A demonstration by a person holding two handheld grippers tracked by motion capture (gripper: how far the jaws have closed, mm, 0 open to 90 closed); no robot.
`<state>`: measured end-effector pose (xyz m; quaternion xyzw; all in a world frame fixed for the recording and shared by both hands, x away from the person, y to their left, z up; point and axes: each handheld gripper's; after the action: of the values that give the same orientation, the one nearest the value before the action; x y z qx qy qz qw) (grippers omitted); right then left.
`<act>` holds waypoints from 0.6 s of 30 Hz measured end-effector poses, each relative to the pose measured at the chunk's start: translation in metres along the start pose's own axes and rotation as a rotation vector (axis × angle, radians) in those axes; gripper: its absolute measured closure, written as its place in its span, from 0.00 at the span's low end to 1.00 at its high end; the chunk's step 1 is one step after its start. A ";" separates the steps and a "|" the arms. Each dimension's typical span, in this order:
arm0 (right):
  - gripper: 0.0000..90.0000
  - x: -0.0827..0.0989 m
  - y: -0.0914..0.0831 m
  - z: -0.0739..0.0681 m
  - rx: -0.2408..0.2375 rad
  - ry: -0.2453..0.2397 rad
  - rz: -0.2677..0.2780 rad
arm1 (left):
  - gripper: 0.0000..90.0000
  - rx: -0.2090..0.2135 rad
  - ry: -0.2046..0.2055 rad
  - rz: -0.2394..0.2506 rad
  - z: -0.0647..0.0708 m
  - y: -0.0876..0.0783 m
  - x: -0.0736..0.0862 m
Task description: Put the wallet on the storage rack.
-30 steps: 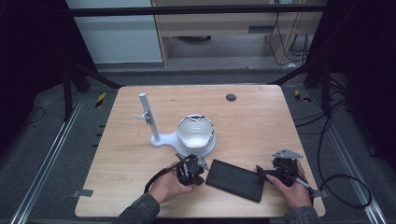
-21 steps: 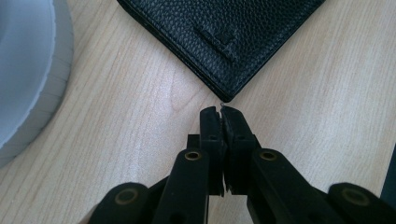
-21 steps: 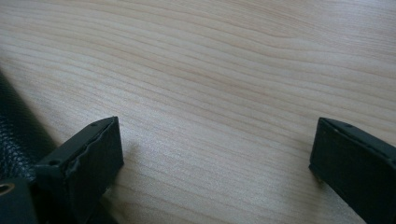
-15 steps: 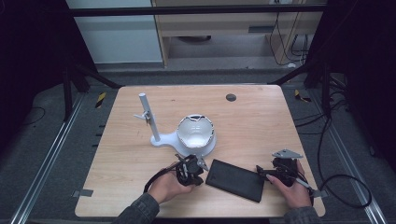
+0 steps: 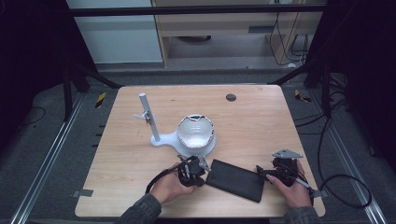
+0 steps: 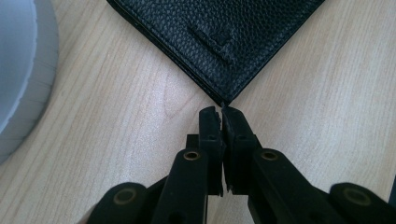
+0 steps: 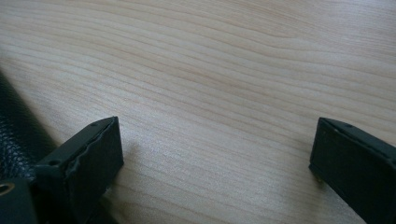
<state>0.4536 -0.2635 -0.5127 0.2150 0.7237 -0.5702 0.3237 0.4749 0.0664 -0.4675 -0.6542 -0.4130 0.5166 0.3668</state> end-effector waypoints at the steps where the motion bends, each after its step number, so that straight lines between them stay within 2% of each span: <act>1: 0.03 0.000 0.000 0.000 -0.001 0.002 0.000 | 0.96 0.000 0.000 0.004 0.000 0.000 0.000; 18: 0.04 0.000 0.000 0.000 0.001 -0.003 0.003 | 0.95 -0.005 0.010 0.039 -0.001 0.000 0.003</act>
<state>0.4536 -0.2639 -0.5128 0.2153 0.7225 -0.5706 0.3257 0.4764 0.0689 -0.4683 -0.6657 -0.3994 0.5194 0.3571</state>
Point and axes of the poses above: each handheld gripper's, and its own axes: y roughly forward along the jaws, x roughly out of its underside, z roughly to its right, and after that the axes turned 11 degrees about y, right-handed
